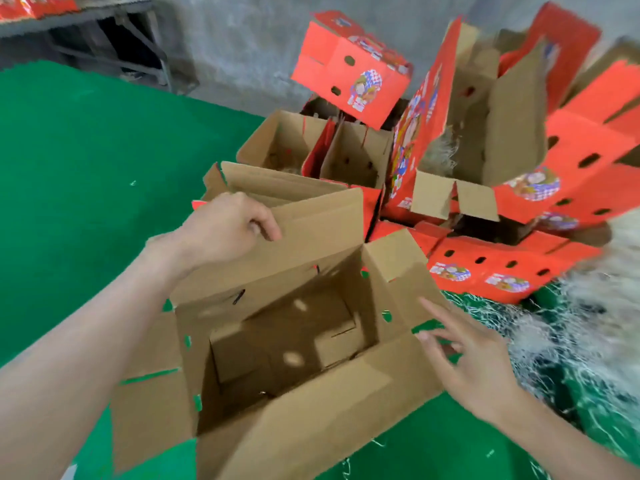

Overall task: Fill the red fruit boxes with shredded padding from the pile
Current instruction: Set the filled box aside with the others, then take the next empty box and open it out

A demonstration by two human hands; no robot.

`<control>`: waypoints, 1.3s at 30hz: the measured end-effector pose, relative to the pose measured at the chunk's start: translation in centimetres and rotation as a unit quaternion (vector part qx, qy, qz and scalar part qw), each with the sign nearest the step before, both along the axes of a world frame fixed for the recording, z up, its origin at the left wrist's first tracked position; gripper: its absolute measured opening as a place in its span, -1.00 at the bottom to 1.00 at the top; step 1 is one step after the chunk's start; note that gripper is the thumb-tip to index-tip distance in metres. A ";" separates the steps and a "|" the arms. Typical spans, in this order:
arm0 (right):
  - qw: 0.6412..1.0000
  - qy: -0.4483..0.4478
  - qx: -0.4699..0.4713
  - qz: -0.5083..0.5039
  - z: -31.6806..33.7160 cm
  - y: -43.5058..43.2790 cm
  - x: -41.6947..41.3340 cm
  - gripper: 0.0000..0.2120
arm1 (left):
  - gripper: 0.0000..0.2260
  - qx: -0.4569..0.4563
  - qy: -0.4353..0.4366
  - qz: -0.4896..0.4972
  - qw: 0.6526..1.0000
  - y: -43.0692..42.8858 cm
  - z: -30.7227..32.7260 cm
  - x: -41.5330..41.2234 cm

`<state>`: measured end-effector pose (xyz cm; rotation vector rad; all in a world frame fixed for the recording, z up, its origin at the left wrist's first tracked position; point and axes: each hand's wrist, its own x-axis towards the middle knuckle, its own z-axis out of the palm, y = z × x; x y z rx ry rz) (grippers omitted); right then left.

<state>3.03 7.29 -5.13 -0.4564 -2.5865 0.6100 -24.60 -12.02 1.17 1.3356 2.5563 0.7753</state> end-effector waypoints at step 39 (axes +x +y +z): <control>0.973 -0.177 -0.010 -0.145 -4.5 27.9 19.8 -0.62 | -0.78 0.085 0.043 -0.258 0.961 34.8 -8.7 29.4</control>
